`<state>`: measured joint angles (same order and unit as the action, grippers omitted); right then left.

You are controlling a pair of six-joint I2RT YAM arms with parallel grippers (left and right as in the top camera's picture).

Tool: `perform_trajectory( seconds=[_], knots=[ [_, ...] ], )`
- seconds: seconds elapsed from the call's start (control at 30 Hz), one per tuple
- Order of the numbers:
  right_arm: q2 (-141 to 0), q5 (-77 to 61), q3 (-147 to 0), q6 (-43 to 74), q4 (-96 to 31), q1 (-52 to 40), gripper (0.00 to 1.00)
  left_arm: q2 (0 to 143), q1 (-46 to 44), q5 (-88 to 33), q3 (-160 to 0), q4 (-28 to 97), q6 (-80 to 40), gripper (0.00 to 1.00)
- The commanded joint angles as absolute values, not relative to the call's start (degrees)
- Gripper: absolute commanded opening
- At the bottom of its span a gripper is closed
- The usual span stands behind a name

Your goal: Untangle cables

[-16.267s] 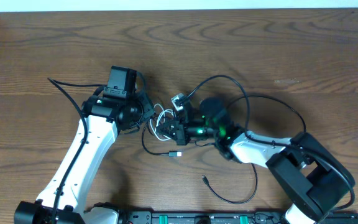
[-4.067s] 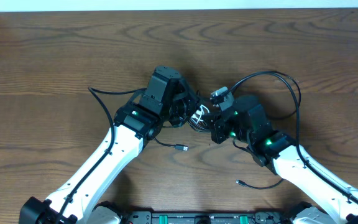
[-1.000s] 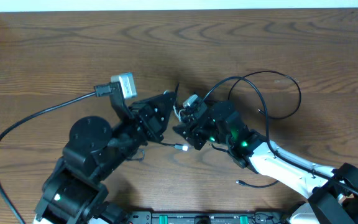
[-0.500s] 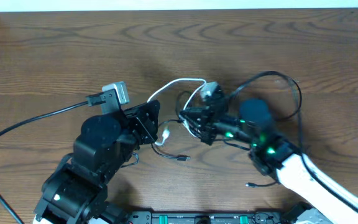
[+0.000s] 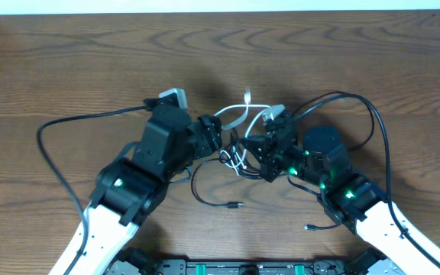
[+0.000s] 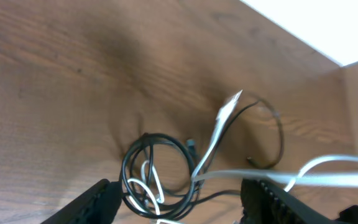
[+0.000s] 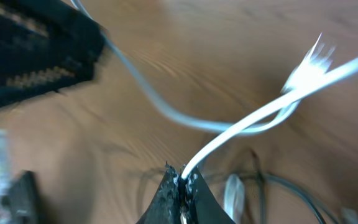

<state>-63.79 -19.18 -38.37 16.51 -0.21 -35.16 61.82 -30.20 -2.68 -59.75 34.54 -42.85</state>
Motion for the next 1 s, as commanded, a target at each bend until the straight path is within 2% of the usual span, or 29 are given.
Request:
perform_trajectory(
  seconds=[0.0, 0.13, 0.47, 0.5, 0.53, 0.6, 0.67, 0.77, 0.83, 0.97],
  knots=[
    [-63.8, -5.1, -38.5, 18.4, -5.3, -34.8, 0.01, 64.6, -30.2, -3.0, -60.9, 34.7, -43.4, 0.65],
    [-64.1, 8.9, -38.5, 31.0, -15.5, -34.8, 0.01, 66.8, -30.2, -3.0, -60.9, 34.7, -43.4, 0.62],
    [-74.1, 7.2, -38.4, 37.3, -19.0, -34.8, 0.03, 67.8, -30.2, -4.0, -60.9, 36.5, -43.4, 0.62],
    [-75.0, 6.4, -38.4, 37.3, -18.9, -34.8, 0.08, 67.8, -30.2, -4.0, -60.9, 36.9, -43.4, 0.61],
    [-75.8, 5.5, -38.5, 37.3, -18.9, -34.8, 0.25, 67.8, -30.2, -4.0, -60.9, 37.3, -43.4, 0.59],
    [-76.0, 5.0, -38.5, 37.0, -19.1, -34.8, 0.39, 67.8, -30.2, -3.8, -60.9, 37.8, -43.3, 0.59],
    [-75.1, 3.7, -38.6, 35.6, -19.0, -34.8, 0.47, 67.8, -30.2, -3.3, -60.9, 38.2, -43.3, 0.59],
    [-71.6, -1.4, -39.0, 31.4, -19.1, -34.8, 0.70, 67.8, -30.2, -0.7, -60.9, 38.9, -43.3, 0.58],
    [-68.2, -6.4, -39.0, 27.1, -18.5, -34.8, 0.72, 67.7, -30.1, 1.0, -60.9, 39.2, -43.3, 0.56],
    [-63.9, -17.3, -39.0, 16.4, -15.5, -35.6, 0.66, 67.7, -29.1, 2.6, -60.9, 39.2, -43.4, 0.53]
  ],
)
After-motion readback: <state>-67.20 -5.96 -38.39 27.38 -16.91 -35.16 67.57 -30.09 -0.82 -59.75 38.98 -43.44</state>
